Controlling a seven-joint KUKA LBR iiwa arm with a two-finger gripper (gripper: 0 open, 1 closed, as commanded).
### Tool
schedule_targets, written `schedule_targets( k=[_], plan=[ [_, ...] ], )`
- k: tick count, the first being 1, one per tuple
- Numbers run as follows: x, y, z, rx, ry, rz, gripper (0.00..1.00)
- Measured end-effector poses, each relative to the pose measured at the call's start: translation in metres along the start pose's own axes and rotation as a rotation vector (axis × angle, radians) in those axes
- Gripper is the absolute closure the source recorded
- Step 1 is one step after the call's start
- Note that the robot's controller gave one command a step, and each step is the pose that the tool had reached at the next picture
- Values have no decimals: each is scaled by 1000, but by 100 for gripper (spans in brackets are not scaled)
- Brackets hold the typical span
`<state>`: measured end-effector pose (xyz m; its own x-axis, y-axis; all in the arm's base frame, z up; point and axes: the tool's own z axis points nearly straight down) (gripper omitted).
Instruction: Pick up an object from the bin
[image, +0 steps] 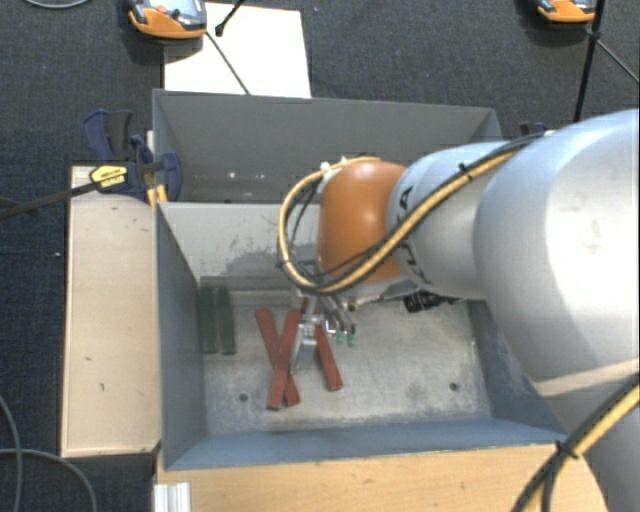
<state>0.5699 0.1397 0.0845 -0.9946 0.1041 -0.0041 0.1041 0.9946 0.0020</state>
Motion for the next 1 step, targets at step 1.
schedule_targets(
  k=[1],
  plan=[
    [-17,1,14,0,1,-630,100]
  ],
)
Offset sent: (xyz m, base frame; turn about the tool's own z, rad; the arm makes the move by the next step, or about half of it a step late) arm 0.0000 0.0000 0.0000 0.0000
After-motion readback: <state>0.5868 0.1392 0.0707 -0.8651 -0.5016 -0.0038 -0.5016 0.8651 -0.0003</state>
